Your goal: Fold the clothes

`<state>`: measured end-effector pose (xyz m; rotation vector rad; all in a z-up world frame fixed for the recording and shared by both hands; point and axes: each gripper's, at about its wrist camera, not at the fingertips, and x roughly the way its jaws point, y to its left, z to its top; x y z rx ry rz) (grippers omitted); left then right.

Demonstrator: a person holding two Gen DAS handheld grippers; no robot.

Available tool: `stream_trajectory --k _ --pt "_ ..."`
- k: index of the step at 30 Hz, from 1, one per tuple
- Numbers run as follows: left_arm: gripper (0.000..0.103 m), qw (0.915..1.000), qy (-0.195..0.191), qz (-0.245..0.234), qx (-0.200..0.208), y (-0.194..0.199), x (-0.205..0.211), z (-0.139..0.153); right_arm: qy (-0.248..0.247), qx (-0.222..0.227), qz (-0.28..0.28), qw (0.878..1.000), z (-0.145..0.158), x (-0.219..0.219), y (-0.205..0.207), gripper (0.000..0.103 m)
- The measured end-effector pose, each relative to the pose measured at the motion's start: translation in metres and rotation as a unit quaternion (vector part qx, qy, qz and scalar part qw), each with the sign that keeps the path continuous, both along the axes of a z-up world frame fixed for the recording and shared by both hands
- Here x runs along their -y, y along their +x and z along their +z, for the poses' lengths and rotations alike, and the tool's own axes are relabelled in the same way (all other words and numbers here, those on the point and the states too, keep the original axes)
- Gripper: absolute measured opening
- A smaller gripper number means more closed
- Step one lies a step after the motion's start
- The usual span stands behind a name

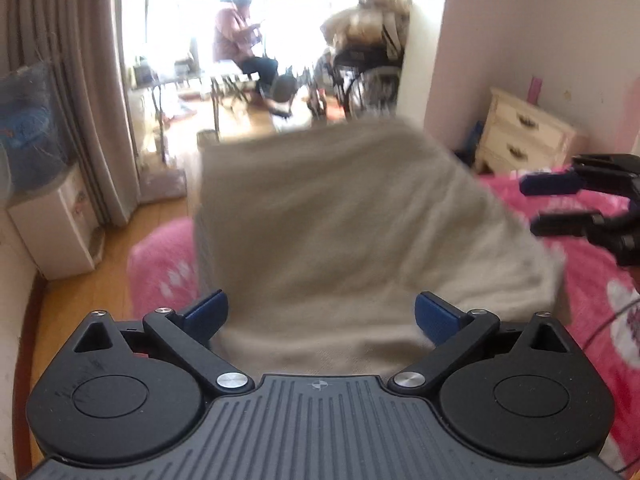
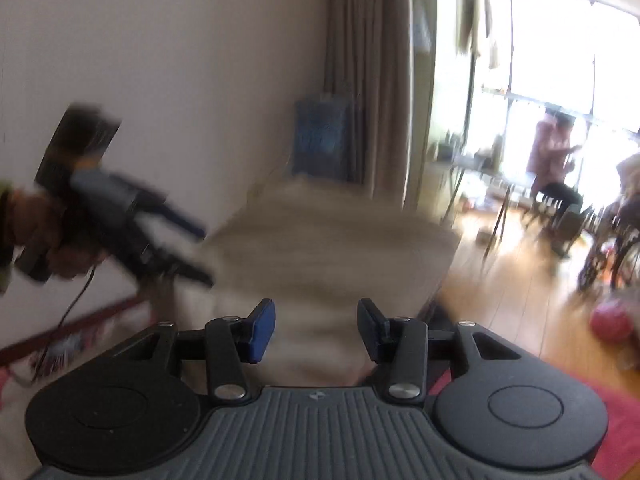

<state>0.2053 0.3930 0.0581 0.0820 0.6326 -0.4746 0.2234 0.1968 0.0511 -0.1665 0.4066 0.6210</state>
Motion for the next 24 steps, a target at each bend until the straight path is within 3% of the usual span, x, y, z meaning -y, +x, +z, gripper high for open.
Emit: stream_trajectory --k 3,6,10,11,13,15,16,19,22,24 --pt "0.102 0.9994 -0.025 0.01 0.02 0.017 -0.001 0.017 0.019 0.002 -0.019 1.0 0.02 -0.001 0.031 0.048" --pt "0.102 0.9985 -0.024 0.048 0.011 0.059 0.02 0.014 0.008 -0.003 -0.04 0.999 0.02 -0.018 0.069 0.045" --pt "0.102 0.991 0.005 0.112 -0.072 0.124 0.04 -0.015 -0.014 -0.065 -0.084 0.994 -0.013 -0.037 0.134 0.042" --pt "0.103 0.9878 -0.006 0.12 -0.099 0.134 0.037 -0.023 -0.011 -0.081 -0.095 0.992 -0.021 -0.038 0.141 0.042" --pt "0.103 0.9778 -0.073 0.134 -0.144 0.142 0.018 -0.029 0.007 -0.101 -0.108 0.989 -0.02 -0.033 0.143 0.042" --pt "0.098 0.9698 -0.115 0.157 -0.147 0.132 -0.001 -0.022 0.028 -0.108 -0.11 0.988 -0.01 -0.025 0.138 0.042" --pt "0.098 0.9703 -0.119 0.159 -0.138 0.12 -0.005 -0.016 0.039 -0.105 -0.106 0.988 -0.001 -0.018 0.129 0.042" --pt "0.099 0.9814 -0.096 0.134 -0.098 0.072 -0.003 0.001 0.06 -0.095 -0.072 0.991 0.026 0.007 0.087 0.042" --pt "0.1 0.9898 -0.073 0.108 -0.057 0.023 -0.001 0.018 0.048 -0.093 -0.019 0.994 0.044 0.026 0.032 0.043" --pt "0.101 0.9956 -0.033 0.081 -0.033 -0.008 0.018 0.021 0.037 -0.102 0.014 0.994 0.046 0.029 0.004 0.043"
